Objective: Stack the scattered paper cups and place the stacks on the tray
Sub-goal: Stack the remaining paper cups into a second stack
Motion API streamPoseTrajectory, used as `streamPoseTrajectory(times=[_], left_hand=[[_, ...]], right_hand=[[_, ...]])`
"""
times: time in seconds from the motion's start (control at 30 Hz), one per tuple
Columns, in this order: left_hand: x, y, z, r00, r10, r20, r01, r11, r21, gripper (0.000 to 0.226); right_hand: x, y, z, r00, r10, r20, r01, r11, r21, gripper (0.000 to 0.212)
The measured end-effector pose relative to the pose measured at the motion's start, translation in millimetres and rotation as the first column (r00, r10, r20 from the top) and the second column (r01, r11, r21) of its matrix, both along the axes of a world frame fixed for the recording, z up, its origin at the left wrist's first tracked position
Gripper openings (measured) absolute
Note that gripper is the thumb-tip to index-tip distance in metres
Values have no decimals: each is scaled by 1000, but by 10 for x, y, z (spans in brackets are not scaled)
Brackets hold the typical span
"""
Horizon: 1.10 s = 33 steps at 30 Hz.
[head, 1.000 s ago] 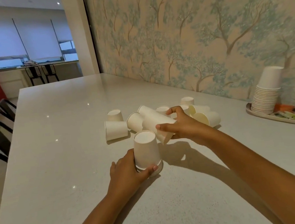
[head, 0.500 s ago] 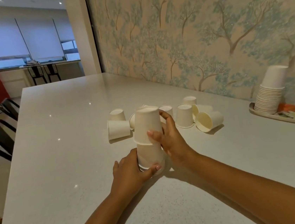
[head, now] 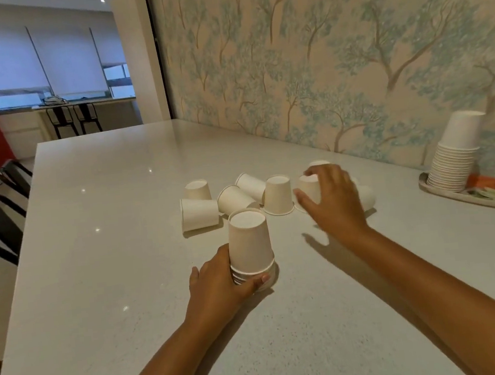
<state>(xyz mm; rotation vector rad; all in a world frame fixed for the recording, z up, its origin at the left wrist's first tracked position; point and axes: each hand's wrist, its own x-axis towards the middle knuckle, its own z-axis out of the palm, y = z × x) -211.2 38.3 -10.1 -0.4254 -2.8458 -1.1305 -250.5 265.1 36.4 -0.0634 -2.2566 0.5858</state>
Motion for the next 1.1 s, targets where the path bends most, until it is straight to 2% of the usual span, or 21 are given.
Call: streamPoseTrajectory(times=[0.07, 0.13, 0.2, 0.3, 0.43, 0.53, 0.67, 0.73, 0.87, 0.93, 1.0, 1.1], left_hand=[[5, -1, -1, 1000, 2, 5, -2, 1000, -13, 86], [10, -2, -7, 1000, -3, 3, 3, 1000, -19, 87], [10, -3, -9, 1000, -11, 6, 12, 999, -33, 88], [1, -1, -14, 1000, -16, 16, 17, 999, -52, 86], [5, 9, -6, 1000, 8, -3, -8, 1000, -5, 88], [4, 12, -8, 1000, 12, -5, -12, 1000, 7, 87], [-15, 14, -24, 1000, 20, 8, -20, 1000, 2, 88], [-20, 18, -21, 1000, 21, 16, -21, 1000, -2, 88], [-26, 12, -26, 1000, 20, 14, -20, 1000, 2, 89], [-28, 11, -31, 1000, 16, 15, -16, 1000, -4, 89], [-26, 16, -27, 1000, 13, 11, -13, 1000, -8, 90], [-24, 15, -20, 1000, 18, -1, -18, 1000, -8, 90]], right_hand=[[-36, 260, 11, 969, -209, 136, 203, 978, 56, 44], [-38, 465, 58, 887, -317, 336, 326, 945, 32, 51], [-32, 594, 100, 801, -356, 482, 397, 918, 19, 58], [-52, 629, 122, 746, -366, 556, 422, 906, 30, 63], [-61, 576, 120, 823, -286, 490, 351, 936, -42, 54], [-63, 553, 91, 873, -287, 394, 331, 942, -47, 53], [-119, 589, -3, 862, -131, 490, 218, 968, -125, 57], [-128, 636, -24, 860, -51, 507, 177, 963, -202, 52], [-125, 626, 5, 851, 26, 524, 99, 973, -210, 42], [-92, 509, 91, 876, 154, 457, 19, 936, -351, 40], [-8, 310, 224, 915, 260, 307, -104, 890, -445, 41], [183, -55, 405, 918, 367, 153, -307, 898, -316, 43]])
